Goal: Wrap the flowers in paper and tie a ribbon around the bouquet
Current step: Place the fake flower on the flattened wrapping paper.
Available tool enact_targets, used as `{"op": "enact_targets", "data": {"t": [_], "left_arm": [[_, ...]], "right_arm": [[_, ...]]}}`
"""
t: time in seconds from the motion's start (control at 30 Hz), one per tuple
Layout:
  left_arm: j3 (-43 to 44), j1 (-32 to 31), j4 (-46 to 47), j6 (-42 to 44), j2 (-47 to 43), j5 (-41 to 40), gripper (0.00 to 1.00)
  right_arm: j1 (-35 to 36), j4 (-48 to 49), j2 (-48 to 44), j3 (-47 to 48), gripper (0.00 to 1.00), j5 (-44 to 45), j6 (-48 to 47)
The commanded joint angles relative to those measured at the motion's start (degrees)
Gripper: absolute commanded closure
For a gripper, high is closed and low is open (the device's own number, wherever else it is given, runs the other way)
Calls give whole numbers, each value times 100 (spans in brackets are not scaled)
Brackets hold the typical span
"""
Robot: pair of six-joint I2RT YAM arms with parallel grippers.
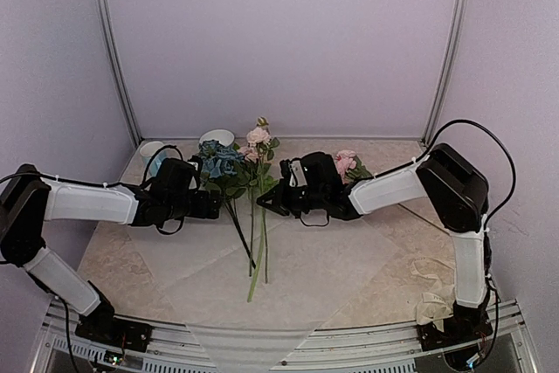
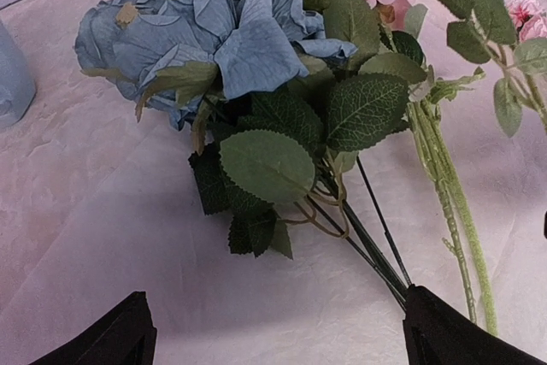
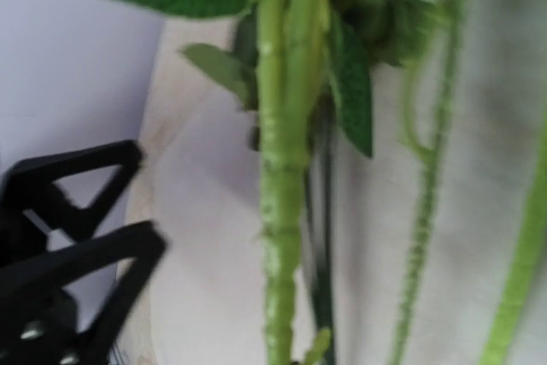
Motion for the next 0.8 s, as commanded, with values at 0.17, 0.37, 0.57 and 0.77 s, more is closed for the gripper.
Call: {"op": "enact_targets", "data": {"t": [0.17,0.37,0.57,0.77], "left_arm": [[-108,59,99,14,-137,-4,1],[-95,78,95,48,-158,-13,1],[-31,92,91,84,-69,22,1],[27,90,32,115,-17,57,1]], "right_arm": [[-52,-263,170,296,65,-106,-85],[-229,-1391,-913,91,46,743,-1744],[-1113,-3726,-1853,548,24,1566,-3680],[-2638,-5892,-1754,1207,18,2415,-5011]]}}
